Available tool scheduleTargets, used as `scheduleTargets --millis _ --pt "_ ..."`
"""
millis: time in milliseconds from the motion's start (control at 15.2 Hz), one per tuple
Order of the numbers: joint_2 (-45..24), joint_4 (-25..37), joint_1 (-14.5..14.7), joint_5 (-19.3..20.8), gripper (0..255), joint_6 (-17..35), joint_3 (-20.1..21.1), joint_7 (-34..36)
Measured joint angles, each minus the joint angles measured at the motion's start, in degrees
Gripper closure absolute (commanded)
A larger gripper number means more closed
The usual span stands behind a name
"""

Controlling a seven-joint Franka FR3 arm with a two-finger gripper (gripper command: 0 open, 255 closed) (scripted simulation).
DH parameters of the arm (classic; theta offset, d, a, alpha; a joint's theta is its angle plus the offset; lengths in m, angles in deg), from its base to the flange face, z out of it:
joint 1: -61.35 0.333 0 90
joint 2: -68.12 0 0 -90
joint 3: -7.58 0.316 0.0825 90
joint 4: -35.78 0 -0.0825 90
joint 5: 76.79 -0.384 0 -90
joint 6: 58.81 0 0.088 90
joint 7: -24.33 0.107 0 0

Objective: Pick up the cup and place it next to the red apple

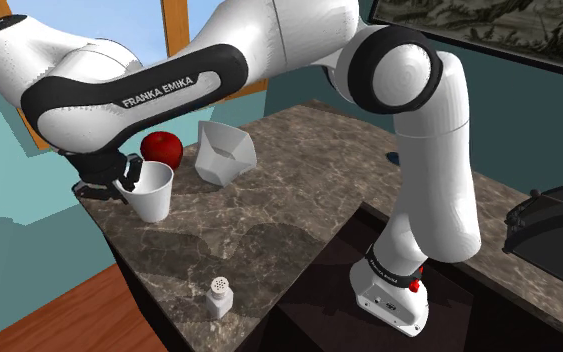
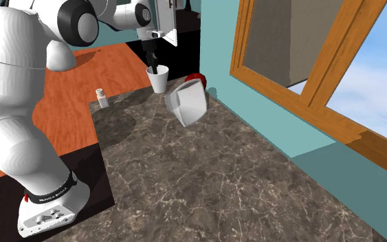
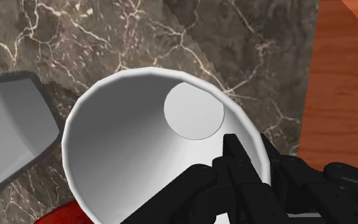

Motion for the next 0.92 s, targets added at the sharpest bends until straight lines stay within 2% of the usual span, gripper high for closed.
scheduleTargets --millis 528,594,924 --pt "-0.50 -0.79 -0.07 0.23 255 1.26 -0.13 0.22" --pt "-0.50 -0.79 -0.06 0.23 0 1.26 -0.13 0.22" --pt "-0.48 -0.79 -0.07 0.23 0 1.27 -0.13 0.22"
